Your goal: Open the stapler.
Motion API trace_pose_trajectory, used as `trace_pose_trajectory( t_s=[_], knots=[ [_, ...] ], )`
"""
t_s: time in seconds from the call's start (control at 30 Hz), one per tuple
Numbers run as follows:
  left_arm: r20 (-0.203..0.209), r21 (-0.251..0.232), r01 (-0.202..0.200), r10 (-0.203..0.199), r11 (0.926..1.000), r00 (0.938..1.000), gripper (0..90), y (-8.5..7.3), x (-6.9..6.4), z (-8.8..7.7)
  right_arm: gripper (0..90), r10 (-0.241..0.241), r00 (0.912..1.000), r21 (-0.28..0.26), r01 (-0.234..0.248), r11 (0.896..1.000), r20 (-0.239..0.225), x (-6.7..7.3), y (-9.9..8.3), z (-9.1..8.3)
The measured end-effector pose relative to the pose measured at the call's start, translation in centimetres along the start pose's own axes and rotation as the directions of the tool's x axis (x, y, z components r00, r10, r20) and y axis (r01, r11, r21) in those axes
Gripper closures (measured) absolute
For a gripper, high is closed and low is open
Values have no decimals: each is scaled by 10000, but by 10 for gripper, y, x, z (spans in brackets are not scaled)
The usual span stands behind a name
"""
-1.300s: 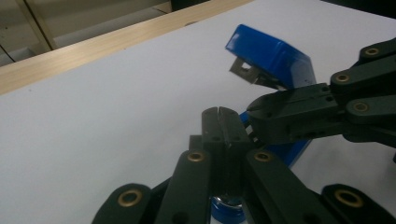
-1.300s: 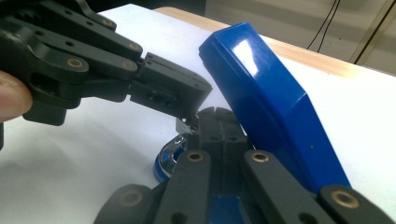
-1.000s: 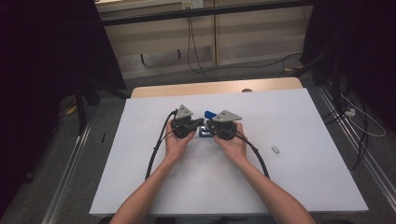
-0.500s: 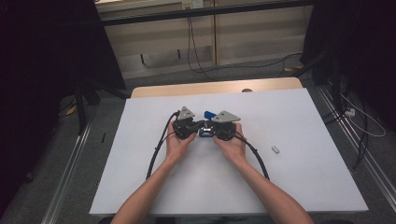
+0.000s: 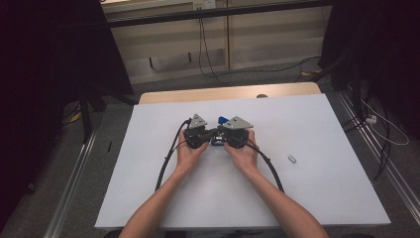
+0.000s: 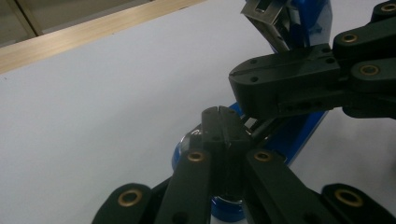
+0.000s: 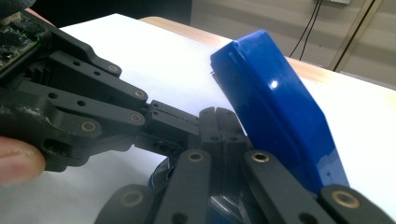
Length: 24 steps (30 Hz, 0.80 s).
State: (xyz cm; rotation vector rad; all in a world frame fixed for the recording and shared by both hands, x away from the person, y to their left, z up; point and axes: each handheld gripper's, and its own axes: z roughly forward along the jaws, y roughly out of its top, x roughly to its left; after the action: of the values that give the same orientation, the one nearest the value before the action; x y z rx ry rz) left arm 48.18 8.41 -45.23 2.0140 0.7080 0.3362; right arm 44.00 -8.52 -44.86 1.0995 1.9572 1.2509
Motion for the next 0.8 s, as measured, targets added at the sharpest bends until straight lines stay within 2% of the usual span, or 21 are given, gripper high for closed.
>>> trace_pose_trajectory(
  t_s=[0.47, 0.57, 0.8],
  knots=[
    [68, -43, 48, -48, 10000, 10000, 900, -1, 1, 0, 900, 114, 9999, -123, -112, 9999, 101, -5, 3, -4],
    [108, -78, 167, -166, 9998, 9998, 900, -1, 1, 0, 900, 124, 9998, -138, -121, 9998, 174, -9, 6, -9],
    [102, -77, 117, -117, 9999, 9999, 900, -1, 1, 0, 900, 108, 9994, -169, -103, 9998, 327, -15, 7, -15]
  ],
)
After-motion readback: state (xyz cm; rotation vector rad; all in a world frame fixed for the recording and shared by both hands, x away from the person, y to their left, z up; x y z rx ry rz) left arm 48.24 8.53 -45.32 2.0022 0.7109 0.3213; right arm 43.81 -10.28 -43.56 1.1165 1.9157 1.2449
